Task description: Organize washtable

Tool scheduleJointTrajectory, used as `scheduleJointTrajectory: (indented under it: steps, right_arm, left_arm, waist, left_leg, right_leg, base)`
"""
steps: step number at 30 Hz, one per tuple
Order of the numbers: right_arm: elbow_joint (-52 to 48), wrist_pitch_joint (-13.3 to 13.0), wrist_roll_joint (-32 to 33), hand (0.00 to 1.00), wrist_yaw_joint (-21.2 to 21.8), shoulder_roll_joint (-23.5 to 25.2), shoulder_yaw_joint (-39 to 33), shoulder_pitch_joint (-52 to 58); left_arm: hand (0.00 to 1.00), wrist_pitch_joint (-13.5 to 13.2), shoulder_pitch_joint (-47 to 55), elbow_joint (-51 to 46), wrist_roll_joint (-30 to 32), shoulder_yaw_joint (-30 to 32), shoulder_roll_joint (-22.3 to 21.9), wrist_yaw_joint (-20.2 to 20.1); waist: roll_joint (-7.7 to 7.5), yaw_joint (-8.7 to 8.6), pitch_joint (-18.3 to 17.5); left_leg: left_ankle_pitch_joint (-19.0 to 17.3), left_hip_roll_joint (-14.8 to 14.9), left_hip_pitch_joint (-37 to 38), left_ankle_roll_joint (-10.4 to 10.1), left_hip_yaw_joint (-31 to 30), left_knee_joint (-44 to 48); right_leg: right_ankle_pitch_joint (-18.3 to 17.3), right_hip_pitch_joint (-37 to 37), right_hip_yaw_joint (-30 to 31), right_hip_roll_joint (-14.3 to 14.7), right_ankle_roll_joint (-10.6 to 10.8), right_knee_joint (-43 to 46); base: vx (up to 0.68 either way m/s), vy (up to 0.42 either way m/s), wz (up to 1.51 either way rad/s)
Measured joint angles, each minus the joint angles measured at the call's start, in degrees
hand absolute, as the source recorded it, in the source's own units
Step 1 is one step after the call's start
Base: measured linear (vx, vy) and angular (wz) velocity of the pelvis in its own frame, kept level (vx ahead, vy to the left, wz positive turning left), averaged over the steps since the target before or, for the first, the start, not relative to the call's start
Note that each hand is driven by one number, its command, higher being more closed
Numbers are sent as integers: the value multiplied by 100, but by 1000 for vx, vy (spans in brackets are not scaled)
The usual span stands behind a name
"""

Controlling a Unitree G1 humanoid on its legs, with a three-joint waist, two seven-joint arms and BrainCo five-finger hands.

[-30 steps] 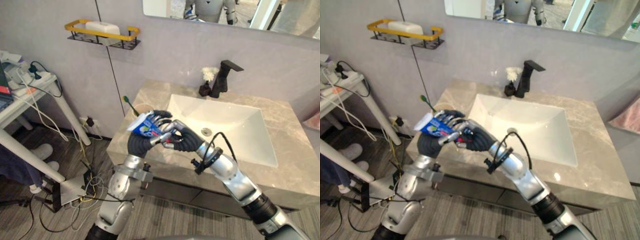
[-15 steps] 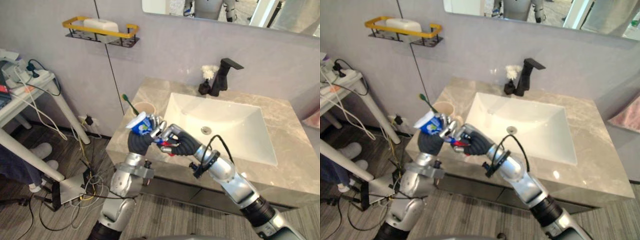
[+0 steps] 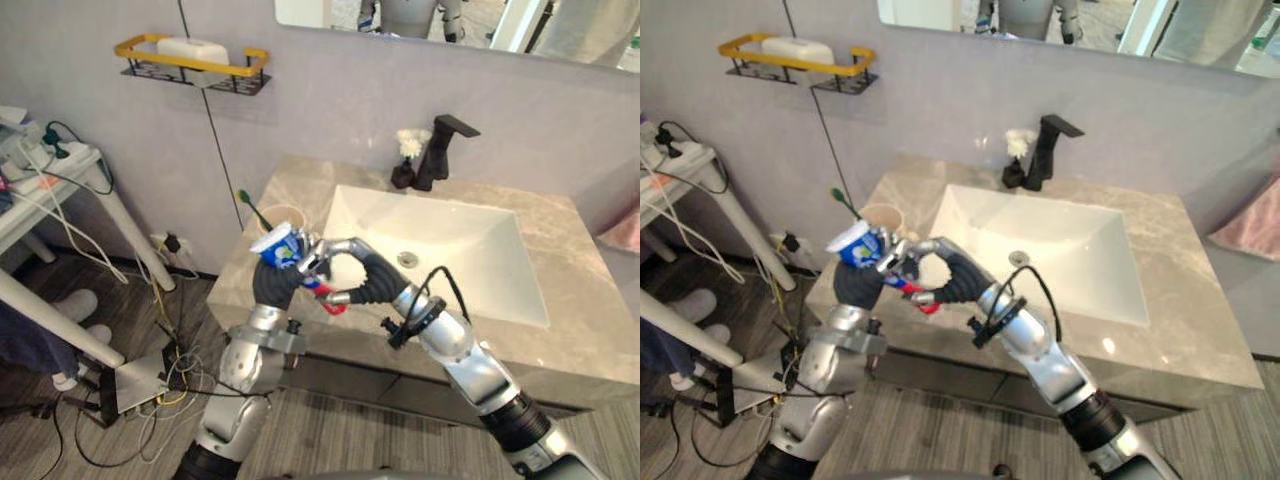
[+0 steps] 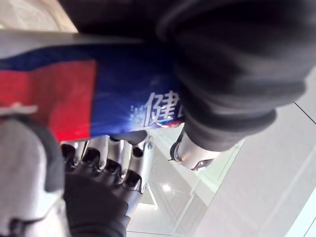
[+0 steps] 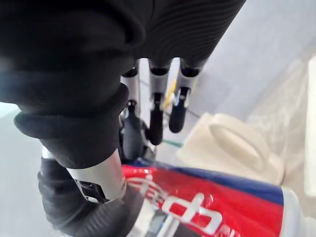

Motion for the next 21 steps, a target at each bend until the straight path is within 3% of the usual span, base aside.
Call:
scheduleJointTrajectory:
  steps: [14, 18, 21]
  right_arm:
    - [-1035, -174, 14, 0, -111, -9, -841, 773]
    - [-1580, -295, 17, 0, -231, -15, -1574, 1270]
    - [-1796, -385, 15, 0, -382, -1, -2365, 1774]
  left_arm:
    - [100, -2, -177, -17, 156, 216, -36, 53]
    - [100, -5, -181, -128, 215, 249, -33, 131]
    - [100, -12, -182, -356, 339, 324, -30, 134]
  waist:
    - [16, -30, 9]
    - [38, -40, 16]
    - [40, -179, 14]
  left_leg:
    - [-9, 10, 82, 0, 143, -43]
    - [-32, 10, 88, 15, 256, -43]
    - [-48, 9, 91, 18, 276, -42]
  right_leg:
    - [1, -14, 135, 15, 0, 0]
    - [9, -73, 253, 17, 7, 4]
    - [9, -81, 268, 18, 8, 6]
  base:
    - [-14, -8, -5]
    - [-23, -8, -13]
    - [-13, -10, -6]
